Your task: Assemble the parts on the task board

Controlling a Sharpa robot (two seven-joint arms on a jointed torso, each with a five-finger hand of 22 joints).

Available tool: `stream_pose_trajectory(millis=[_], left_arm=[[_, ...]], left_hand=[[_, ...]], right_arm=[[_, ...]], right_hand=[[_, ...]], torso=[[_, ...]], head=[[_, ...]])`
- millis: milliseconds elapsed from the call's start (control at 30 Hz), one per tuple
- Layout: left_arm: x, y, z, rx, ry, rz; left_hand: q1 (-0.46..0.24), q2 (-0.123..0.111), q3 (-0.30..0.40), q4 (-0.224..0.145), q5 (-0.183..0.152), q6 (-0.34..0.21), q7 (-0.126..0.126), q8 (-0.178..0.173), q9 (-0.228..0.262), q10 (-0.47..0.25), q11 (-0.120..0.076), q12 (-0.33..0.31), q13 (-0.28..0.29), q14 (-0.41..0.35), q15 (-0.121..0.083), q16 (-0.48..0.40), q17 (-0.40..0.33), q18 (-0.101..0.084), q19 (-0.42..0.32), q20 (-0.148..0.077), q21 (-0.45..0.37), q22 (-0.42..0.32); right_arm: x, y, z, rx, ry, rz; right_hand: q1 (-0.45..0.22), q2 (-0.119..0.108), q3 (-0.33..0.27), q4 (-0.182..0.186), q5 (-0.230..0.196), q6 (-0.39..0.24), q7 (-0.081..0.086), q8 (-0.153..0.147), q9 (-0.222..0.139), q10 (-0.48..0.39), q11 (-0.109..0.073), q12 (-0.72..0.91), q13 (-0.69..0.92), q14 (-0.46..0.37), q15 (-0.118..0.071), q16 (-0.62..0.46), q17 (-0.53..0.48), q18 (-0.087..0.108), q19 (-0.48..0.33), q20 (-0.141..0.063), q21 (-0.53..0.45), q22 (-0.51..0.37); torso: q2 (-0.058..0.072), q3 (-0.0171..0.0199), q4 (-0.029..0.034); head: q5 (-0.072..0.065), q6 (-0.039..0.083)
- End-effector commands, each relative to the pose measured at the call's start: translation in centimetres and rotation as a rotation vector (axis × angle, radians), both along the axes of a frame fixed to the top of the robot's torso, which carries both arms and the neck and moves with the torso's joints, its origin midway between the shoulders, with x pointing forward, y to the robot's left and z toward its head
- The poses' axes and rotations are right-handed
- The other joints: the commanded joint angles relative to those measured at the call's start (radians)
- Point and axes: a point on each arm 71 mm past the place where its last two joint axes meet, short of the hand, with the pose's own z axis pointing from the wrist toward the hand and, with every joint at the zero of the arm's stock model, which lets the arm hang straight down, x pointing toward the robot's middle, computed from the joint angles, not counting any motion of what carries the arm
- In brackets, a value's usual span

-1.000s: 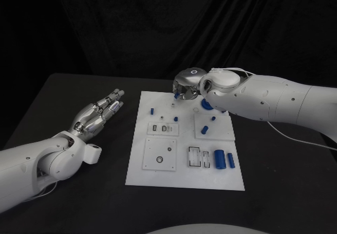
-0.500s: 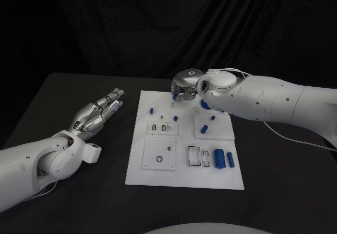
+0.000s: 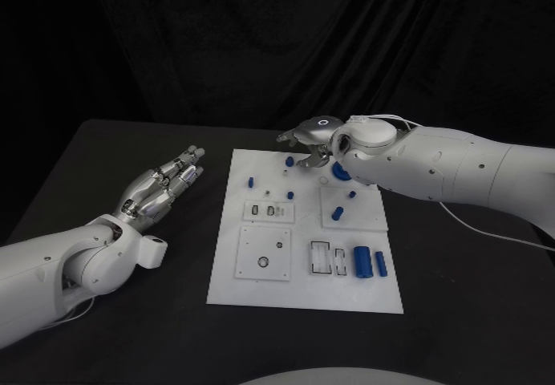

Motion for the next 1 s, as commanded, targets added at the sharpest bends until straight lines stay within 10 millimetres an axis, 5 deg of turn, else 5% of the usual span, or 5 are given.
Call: stream_pose_trajectory(millis=[33,233,433,633,1000], left_arm=[[-0.5,0.2,1.8,-0.127,-0.202,-0.017],[-0.5,0.4,1.8,-0.126,-0.202,-0.014],[-0.6,0.5,1.8,-0.125,-0.203,-0.011],[-0.5,0.4,1.8,-0.125,-0.202,-0.014],[-0.4,0.4,1.7,-0.129,-0.203,-0.018]], left_hand=[[0.011,-0.003,0.003,-0.001,0.004,-0.001,0.008,-0.003,-0.001,0.000,0.005,-0.004,-0.001,0.001,0.004,-0.004,-0.002,0.015,0.001,0.006,-0.003,-0.001],[0.012,-0.002,0.004,-0.001,0.004,0.002,0.009,-0.002,0.000,0.000,0.006,-0.004,-0.001,0.001,0.004,-0.004,-0.002,0.015,0.001,0.007,-0.003,-0.001],[0.013,-0.002,0.004,-0.001,0.004,-0.002,0.007,-0.002,-0.001,-0.001,0.005,-0.005,-0.001,0.001,0.005,-0.004,-0.002,0.015,0.001,0.007,-0.003,-0.001],[0.015,-0.001,0.005,-0.002,0.004,-0.006,0.004,-0.003,-0.001,-0.002,0.004,-0.005,-0.001,0.001,0.005,-0.004,-0.002,0.015,0.001,0.008,-0.003,-0.001],[0.020,0.000,0.008,-0.002,0.004,-0.034,-0.007,-0.008,-0.004,-0.003,0.005,-0.005,-0.001,0.001,0.007,-0.004,-0.002,0.016,0.001,0.010,-0.003,-0.001]], right_arm=[[-0.2,-0.9,1.2,0.064,-0.088,-0.012],[-1.2,-3.4,3.5,0.129,-0.131,-0.026],[-2.7,-6.8,3.6,0.112,-0.076,-0.075],[-3.6,-9.5,1.7,0.081,-0.007,-0.134],[-3.6,-11.8,-0.9,0.054,0.044,-0.202]], right_hand=[[-0.003,0.012,-0.010,0.001,0.000,0.004,0.014,0.000,-0.003,0.012,-0.007,0.006,0.012,-0.008,0.000,-0.006,-0.004,0.019,-0.007,-0.002,-0.006,-0.002],[-0.002,0.026,-0.026,0.007,0.002,0.237,0.083,0.044,0.038,0.154,-0.015,0.064,0.123,0.058,-0.011,0.069,0.103,0.002,0.053,-0.015,0.042,0.063],[0.027,0.019,-0.066,-0.014,0.008,0.362,0.064,0.066,0.055,0.142,-0.053,0.554,0.601,0.001,-0.031,0.007,0.025,0.013,0.004,-0.035,-0.009,0.033],[-0.039,0.028,-0.083,0.077,0.003,0.407,0.066,0.058,0.061,0.841,-0.067,1.503,1.476,0.289,-0.019,0.476,0.831,-0.049,0.196,-0.022,0.197,0.260],[-0.068,0.023,-0.109,0.117,0.001,0.404,0.071,0.033,0.051,0.853,-0.064,1.508,1.482,0.331,-0.018,0.518,0.922,-0.079,0.282,-0.019,0.278,0.342]], torso=[[0.000,0.0003,-0.0009],[-0.002,0.0005,-0.0012],[-0.004,0.0016,-0.0056],[-0.004,0.0024,-0.0115],[-0.003,0.0004,-0.0176]], head=[[0.002,0.003],[0.001,0.008],[-0.007,0.004],[-0.004,0.004],[0.003,-0.001]])
